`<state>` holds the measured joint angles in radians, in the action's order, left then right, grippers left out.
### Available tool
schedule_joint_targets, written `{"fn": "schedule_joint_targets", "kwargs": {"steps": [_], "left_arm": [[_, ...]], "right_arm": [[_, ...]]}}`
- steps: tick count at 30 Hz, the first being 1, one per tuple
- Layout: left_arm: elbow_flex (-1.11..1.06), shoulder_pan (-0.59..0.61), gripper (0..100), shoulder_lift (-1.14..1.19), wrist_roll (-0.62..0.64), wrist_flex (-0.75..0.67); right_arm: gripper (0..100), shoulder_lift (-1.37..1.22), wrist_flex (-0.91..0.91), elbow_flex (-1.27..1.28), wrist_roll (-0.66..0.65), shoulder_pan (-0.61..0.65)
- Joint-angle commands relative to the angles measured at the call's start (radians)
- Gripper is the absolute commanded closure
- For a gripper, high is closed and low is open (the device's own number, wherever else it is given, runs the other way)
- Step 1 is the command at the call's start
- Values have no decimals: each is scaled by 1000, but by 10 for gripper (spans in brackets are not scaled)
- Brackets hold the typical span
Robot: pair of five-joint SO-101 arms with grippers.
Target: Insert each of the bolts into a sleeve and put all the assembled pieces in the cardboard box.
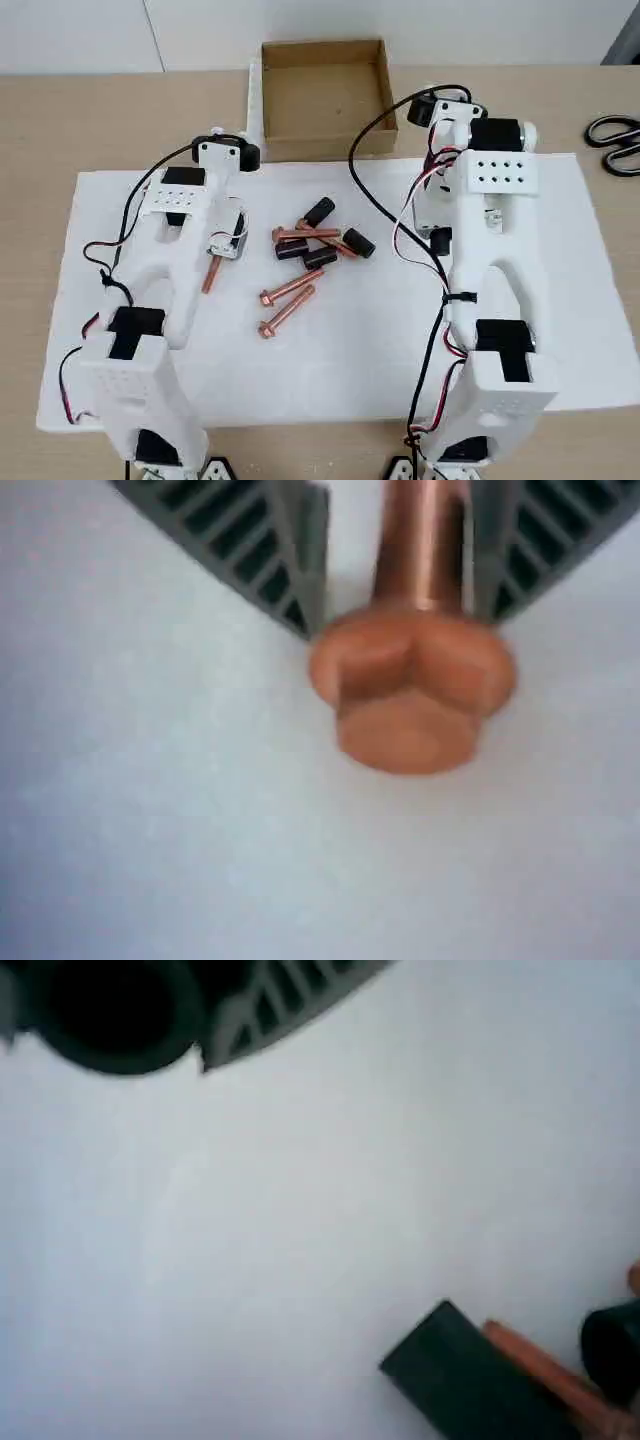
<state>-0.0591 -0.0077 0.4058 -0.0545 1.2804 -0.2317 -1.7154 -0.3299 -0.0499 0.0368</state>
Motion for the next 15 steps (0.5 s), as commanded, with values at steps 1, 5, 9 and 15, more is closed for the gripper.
{"fn": "schedule_joint_targets", "kwargs": {"steps": [1,5,9,15], "left_arm": [[24,8,967,17,9,-32],[24,8,978,17,9,-32],[24,3,980,17,9,-31],[51,0,995,-41,9,32]], "right_arm": [[991,64,-18,-46,-3,-1],[991,64,-18,-46,-3,-1],[991,64,-18,-46,-3,-1],[991,68,-18,-46,-3,4]]}}
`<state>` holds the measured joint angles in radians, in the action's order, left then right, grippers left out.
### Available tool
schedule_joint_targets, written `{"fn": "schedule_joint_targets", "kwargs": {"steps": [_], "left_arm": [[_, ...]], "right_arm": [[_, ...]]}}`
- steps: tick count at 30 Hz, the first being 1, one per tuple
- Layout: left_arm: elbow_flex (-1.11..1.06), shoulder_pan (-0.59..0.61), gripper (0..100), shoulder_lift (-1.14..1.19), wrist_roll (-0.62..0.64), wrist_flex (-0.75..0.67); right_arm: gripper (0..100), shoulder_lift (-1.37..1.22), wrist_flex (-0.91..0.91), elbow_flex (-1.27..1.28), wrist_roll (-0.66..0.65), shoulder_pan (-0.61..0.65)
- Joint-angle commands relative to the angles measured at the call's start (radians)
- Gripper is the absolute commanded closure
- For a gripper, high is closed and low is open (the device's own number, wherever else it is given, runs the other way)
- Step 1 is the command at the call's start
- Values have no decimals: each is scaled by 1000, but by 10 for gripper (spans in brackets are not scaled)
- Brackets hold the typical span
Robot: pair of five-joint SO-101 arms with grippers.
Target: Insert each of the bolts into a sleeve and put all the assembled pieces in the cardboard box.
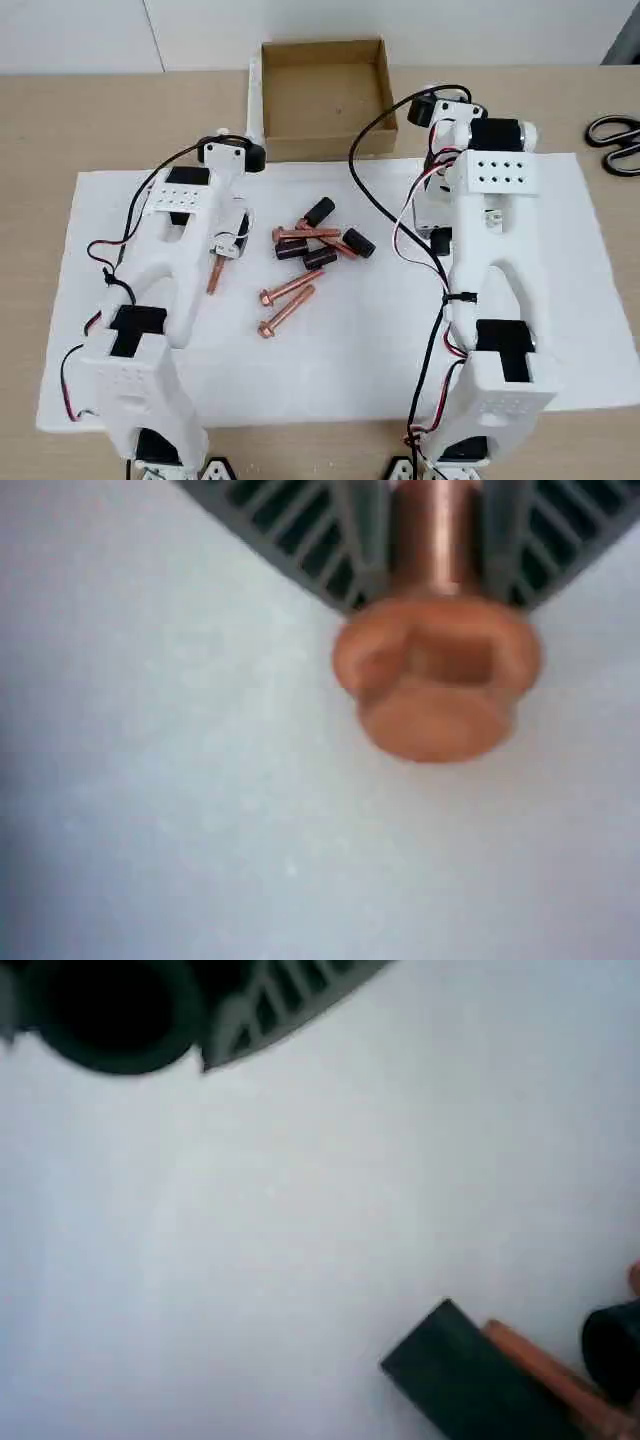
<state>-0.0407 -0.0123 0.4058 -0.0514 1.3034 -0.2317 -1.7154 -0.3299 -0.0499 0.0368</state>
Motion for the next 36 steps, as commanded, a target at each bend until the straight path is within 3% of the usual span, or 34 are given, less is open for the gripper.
{"fn": "schedule_joint_targets", "kwargs": {"steps": [1,10,23,30,36], "left_arm": [[38,5,995,-63,6,23],[47,6,994,-284,2,110],[45,5,993,-356,6,193],[48,5,994,-358,6,216],[91,5,994,-358,6,236]], "right_arm": [[991,71,-16,-48,-2,5],[996,104,-16,-49,-6,7],[996,641,-15,-26,-6,10],[996,911,-1,233,-2,73],[996,1178,217,554,-2,97]]}}
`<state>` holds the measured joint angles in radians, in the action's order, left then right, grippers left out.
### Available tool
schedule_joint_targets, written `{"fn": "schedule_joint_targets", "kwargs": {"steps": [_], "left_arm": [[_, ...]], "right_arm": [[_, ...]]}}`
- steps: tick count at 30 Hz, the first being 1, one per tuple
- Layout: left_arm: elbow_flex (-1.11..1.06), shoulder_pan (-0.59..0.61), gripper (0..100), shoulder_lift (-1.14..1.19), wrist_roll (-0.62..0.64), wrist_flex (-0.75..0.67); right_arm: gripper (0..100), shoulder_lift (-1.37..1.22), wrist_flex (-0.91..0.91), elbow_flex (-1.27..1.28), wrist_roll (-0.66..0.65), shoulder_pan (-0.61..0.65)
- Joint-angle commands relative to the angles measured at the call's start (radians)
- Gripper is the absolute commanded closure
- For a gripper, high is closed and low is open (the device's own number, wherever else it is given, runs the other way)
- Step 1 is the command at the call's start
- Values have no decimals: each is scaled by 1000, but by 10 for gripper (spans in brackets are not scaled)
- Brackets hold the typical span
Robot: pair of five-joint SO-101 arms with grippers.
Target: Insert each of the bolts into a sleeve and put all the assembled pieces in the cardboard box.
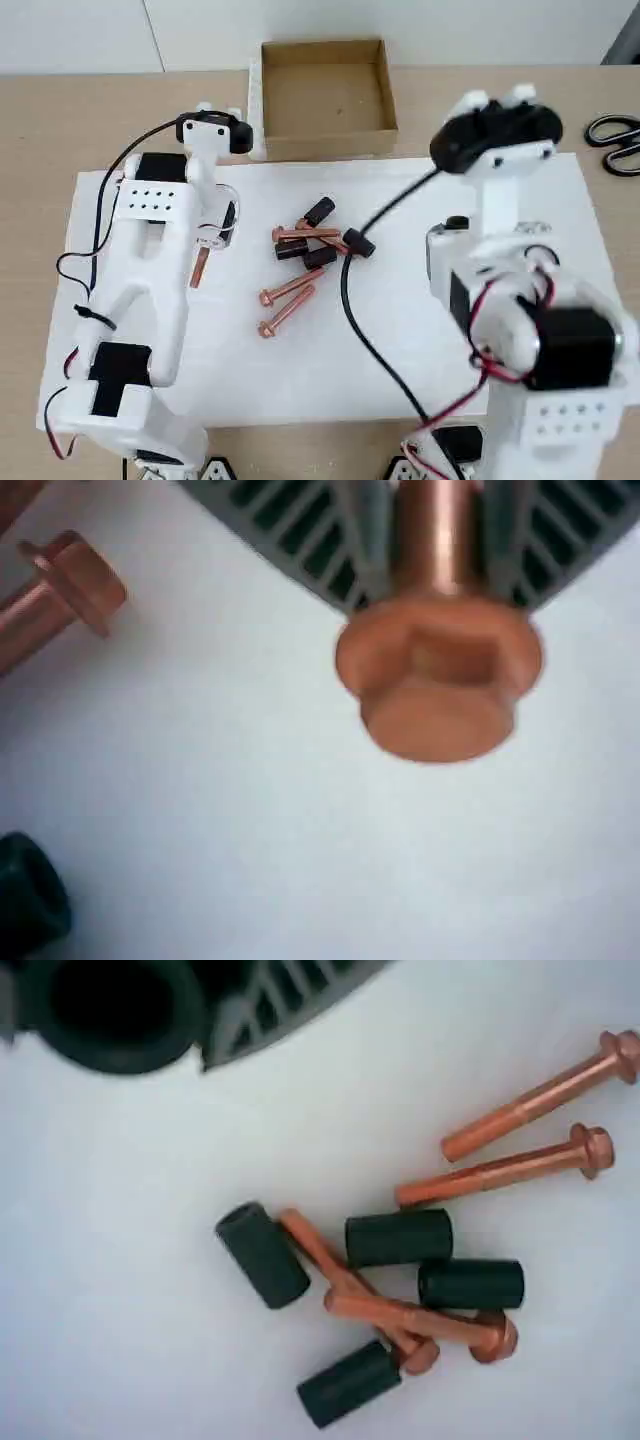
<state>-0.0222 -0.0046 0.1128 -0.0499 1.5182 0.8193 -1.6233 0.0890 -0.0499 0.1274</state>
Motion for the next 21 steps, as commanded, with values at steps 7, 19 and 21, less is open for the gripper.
{"fn": "schedule_joint_targets", "kwargs": {"steps": [7,19,21], "left_arm": [[154,-5,994,-64,5,44],[156,-44,994,-64,5,61],[156,-78,994,-64,5,87]], "right_arm": [[996,421,593,677,-6,7],[995,745,1013,1218,2,134],[995,811,1024,1281,-2,176]]}}
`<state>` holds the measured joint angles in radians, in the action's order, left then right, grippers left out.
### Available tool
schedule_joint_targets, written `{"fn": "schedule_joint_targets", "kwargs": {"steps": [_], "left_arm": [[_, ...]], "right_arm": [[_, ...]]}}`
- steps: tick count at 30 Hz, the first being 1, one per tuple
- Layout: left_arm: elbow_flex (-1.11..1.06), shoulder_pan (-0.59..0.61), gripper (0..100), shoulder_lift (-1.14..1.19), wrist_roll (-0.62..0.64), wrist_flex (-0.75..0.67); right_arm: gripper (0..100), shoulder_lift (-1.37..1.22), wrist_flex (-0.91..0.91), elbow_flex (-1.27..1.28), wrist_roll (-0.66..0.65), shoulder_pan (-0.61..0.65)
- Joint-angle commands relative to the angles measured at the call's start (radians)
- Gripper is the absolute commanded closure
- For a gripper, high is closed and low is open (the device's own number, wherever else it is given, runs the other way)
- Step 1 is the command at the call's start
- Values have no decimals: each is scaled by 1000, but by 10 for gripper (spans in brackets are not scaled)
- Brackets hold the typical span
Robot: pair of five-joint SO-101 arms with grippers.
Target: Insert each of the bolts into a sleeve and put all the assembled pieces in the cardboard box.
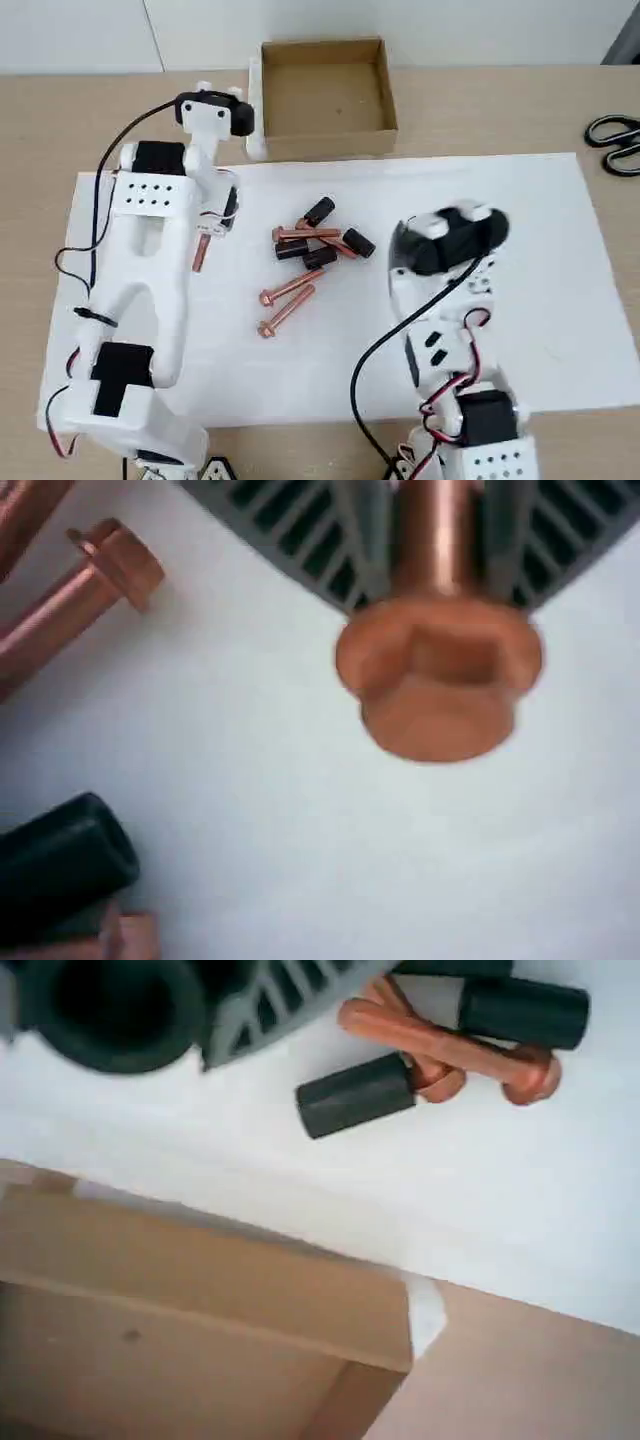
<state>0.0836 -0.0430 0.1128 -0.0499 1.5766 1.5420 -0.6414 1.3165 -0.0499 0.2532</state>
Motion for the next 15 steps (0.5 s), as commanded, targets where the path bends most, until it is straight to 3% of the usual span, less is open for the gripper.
{"fn": "schedule_joint_targets", "kwargs": {"steps": [1,7,15], "left_arm": [[50,-58,994,-64,5,46],[81,-130,994,-64,106,95],[406,-130,994,-64,264,153]], "right_arm": [[995,125,42,83,-5,67],[995,275,42,193,-2,142],[995,216,42,190,57,214]]}}
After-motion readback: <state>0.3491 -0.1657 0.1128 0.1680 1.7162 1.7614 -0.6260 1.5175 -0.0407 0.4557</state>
